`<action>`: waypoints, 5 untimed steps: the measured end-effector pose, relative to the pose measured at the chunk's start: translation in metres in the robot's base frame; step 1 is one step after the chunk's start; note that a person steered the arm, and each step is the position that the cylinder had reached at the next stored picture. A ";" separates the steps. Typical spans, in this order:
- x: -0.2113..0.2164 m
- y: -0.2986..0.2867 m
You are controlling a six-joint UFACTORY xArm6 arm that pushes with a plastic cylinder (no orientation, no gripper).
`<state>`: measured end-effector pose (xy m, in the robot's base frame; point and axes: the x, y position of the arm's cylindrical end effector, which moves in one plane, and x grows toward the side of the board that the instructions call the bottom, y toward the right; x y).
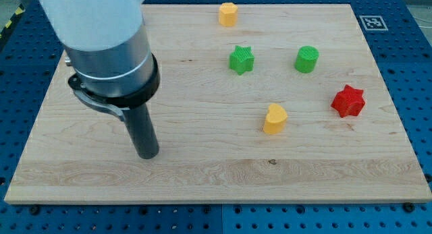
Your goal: Move the yellow heart to the right of the red circle
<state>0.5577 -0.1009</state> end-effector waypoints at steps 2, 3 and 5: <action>0.021 0.067; 0.028 0.113; 0.027 0.234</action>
<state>0.5845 0.1329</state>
